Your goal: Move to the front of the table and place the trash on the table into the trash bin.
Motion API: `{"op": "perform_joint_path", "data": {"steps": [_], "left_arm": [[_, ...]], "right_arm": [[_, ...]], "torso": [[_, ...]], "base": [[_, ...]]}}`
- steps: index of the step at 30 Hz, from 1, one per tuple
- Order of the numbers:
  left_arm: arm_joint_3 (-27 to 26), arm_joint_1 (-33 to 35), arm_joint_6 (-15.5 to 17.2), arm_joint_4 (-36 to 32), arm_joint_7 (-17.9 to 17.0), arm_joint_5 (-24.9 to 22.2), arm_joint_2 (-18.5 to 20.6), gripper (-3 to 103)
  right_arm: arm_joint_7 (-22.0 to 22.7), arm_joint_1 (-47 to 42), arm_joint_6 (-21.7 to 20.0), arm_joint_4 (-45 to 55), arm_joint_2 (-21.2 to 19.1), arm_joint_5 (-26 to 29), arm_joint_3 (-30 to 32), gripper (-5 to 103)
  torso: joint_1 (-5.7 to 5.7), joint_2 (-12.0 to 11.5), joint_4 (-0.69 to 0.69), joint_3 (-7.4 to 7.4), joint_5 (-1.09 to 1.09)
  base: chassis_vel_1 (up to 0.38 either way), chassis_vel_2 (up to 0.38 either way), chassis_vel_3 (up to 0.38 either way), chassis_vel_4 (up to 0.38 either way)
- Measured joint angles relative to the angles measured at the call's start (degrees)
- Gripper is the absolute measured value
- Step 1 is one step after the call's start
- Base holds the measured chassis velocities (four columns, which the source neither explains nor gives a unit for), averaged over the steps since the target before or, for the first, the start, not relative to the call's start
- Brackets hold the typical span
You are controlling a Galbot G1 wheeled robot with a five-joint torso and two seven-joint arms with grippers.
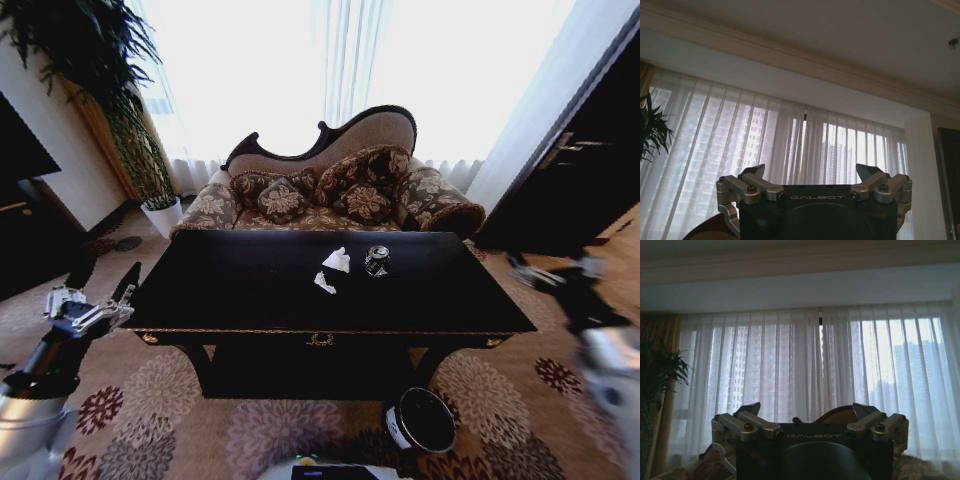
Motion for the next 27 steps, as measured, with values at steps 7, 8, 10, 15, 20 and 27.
{"op": "perform_joint_path", "data": {"steps": [7, 8, 10, 15, 20, 27], "left_arm": [[0.02, -0.32, -0.08, 1.37, -0.01, -0.14, 2.74, 100], [0.04, -0.44, -0.09, 1.62, -0.01, -0.16, 3.03, 100], [0.06, -0.46, -0.13, 1.78, -0.01, -0.17, 3.16, 100], [0.48, -0.55, -0.14, 1.6, -0.01, -0.07, 2.57, 100], [1.13, -0.55, -0.03, 1.37, 0.0, 0.68, 2.09, 100], [1.33, -0.45, 0.54, 0.91, -0.01, 1.07, 2.14, 100]], "right_arm": [[1.88, 0.75, -1.0, 1.17, -0.46, -6.8, -6.78, 100], [1.89, 1.08, -0.91, 0.74, -0.62, -7.84, -7.64, 100], [1.84, 1.59, -0.66, -0.01, -0.92, -8.86, -8.8, 100], [0.03, 3.17, 1.14, -4.26, -2.64, -11.66, -13.35, 100], [-1.74, 4.57, 4.28, -8.76, -4.15, -16.04, -17.07, 101], [-2.05, 7.4, 5.04, -11.7, -6.38, -17.22, -23.1, 100]], "torso": [[0.0, 0.0, -0.05, -0.01, 0.01], [0.0, 0.0, -0.05, 0.0, 0.0], [0.0, 0.0, -0.05, 0.0, 0.01], [0.0, 0.0, -0.04, 0.0, 0.01], [0.0, 0.0, -0.04, 0.0, 0.01], [0.0, 0.0, -0.04, 0.0, 0.01]], "base": [[0.0, 0.0, 0.0, 0.0], [0.0, 0.0, 0.0, 0.0], [0.0, 0.0, 0.0, 0.0], [0.0, 0.0, 0.0, 0.0], [0.0, 0.0, 0.0, 0.0], [0.0, 0.0, 0.0, 0.0]]}}
